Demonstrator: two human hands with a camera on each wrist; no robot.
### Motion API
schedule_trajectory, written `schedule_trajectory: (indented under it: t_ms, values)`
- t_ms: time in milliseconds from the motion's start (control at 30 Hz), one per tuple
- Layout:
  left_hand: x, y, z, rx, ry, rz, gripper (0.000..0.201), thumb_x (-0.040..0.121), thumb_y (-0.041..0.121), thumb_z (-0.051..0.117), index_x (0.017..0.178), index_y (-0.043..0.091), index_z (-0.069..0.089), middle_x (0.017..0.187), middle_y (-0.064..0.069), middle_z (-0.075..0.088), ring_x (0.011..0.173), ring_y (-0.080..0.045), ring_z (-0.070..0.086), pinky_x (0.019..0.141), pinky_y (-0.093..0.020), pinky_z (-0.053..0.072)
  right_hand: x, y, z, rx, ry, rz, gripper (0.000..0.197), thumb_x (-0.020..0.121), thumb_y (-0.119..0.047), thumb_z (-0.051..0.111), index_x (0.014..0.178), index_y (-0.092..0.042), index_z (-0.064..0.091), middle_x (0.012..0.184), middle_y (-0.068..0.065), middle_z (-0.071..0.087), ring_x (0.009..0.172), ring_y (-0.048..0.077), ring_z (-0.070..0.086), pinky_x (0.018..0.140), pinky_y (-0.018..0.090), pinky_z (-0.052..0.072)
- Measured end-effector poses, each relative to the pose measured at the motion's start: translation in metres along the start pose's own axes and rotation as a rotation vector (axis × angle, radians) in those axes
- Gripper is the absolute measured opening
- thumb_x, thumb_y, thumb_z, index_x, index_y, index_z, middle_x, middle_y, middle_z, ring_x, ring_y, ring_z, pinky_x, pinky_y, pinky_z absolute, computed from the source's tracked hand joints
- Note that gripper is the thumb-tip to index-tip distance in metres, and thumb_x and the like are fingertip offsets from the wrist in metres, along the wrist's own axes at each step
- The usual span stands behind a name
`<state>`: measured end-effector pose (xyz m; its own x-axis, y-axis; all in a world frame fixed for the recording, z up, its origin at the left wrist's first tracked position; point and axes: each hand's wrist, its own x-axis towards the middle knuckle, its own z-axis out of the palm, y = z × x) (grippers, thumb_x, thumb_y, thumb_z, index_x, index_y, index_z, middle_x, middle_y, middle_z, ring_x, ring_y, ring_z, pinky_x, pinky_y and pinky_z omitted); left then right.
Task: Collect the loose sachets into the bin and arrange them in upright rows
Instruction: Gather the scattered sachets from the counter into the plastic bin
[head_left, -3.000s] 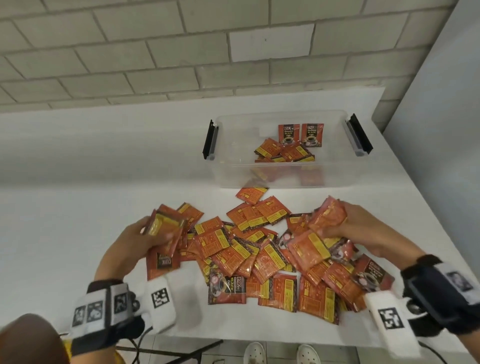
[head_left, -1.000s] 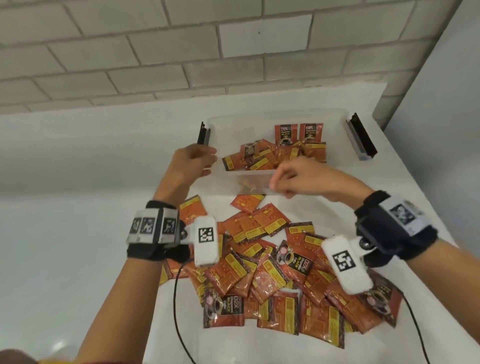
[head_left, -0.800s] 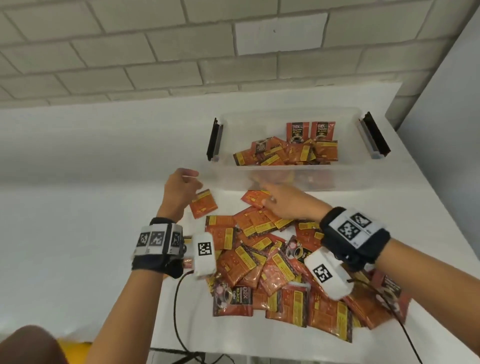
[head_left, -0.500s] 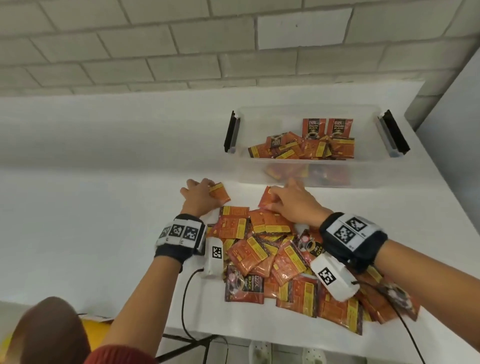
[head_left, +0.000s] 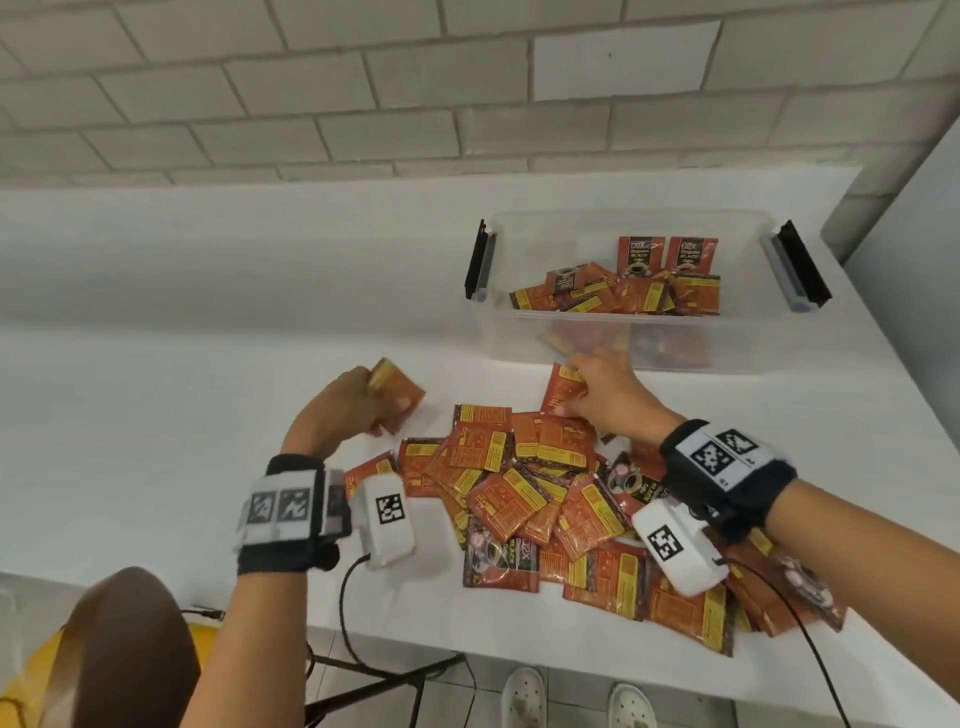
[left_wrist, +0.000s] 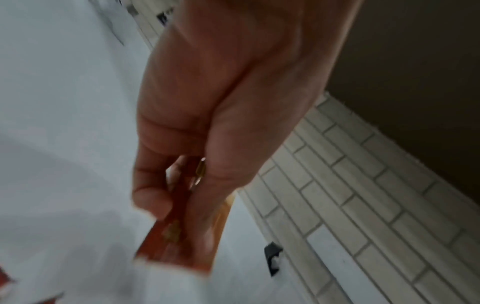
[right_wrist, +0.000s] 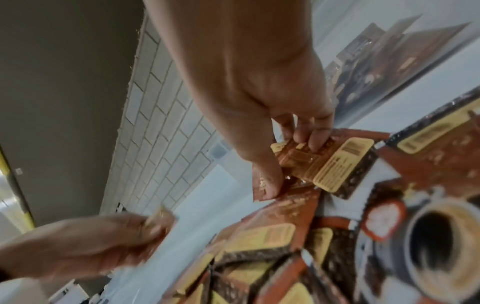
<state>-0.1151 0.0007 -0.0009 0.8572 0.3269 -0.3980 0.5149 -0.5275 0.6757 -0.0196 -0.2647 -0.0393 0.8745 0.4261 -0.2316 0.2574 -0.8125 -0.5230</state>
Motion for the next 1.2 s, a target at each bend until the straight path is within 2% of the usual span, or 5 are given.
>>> schedule_trajectory:
  t_ms: [167, 433, 733, 900, 1200]
  values:
    - [-0.029, -0.030, 0.008, 0.296, -0.123, -0.165, 0.030, 0.084, 0.025, 0.072, 0.104, 0.007, 0.059, 0.107, -0.013, 0.063, 0.092, -0.026, 0.062, 0.083, -0.035, 0.051, -0.012, -0.005, -0.026, 0.144, 0.006, -0.115, 0.026, 0.082, -0.023, 0.074, 0.103, -0.016, 0.061, 0.112, 0.000, 0.055, 0.092, 0.015, 0.050, 0.075, 0.028, 0.039]
    - [-0.042, -0.053, 0.027, 0.349, 0.094, -0.235, 0.047, 0.077, 0.034, 0.077, 0.113, 0.029, 0.047, 0.116, -0.008, 0.042, 0.117, -0.035, 0.035, 0.100, -0.050, 0.036, -0.023, -0.002, -0.058, 0.498, -0.031, -0.069, 0.017, 0.090, -0.026, 0.063, 0.089, -0.009, 0.062, 0.087, -0.003, 0.062, 0.083, 0.011, 0.056, 0.075, 0.027, 0.040]
    - [-0.039, -0.043, -0.007, 0.063, 0.151, -0.112, 0.041, 0.074, 0.008, 0.079, 0.110, 0.004, 0.059, 0.107, -0.016, 0.064, 0.095, -0.031, 0.061, 0.087, -0.043, 0.049, -0.021, 0.028, -0.032, -0.174, -0.186, 0.065, 0.029, 0.091, -0.034, 0.061, 0.078, -0.014, 0.043, 0.085, 0.003, 0.040, 0.066, 0.012, 0.035, 0.053, 0.024, 0.023]
    - [-0.042, -0.004, -0.010, -0.077, -0.043, 0.098, 0.022, 0.076, 0.021, 0.078, 0.095, 0.018, 0.066, 0.096, -0.004, 0.069, 0.092, -0.018, 0.062, 0.077, -0.029, 0.045, -0.012, 0.032, -0.025, -0.088, -0.158, 0.082, 0.026, 0.094, -0.023, 0.057, 0.106, -0.010, 0.038, 0.102, 0.010, 0.044, 0.069, 0.012, 0.045, 0.051, 0.021, 0.028]
    - [-0.007, 0.019, 0.049, 0.377, -0.330, 0.300, 0.031, 0.080, 0.019, 0.075, 0.107, 0.021, 0.059, 0.111, 0.002, 0.060, 0.101, -0.020, 0.057, 0.088, -0.035, 0.047, -0.013, 0.024, -0.042, 0.492, -0.109, 0.126, 0.030, 0.099, -0.012, 0.046, 0.128, -0.012, 0.037, 0.115, 0.006, 0.056, 0.097, 0.014, 0.056, 0.073, 0.021, 0.047]
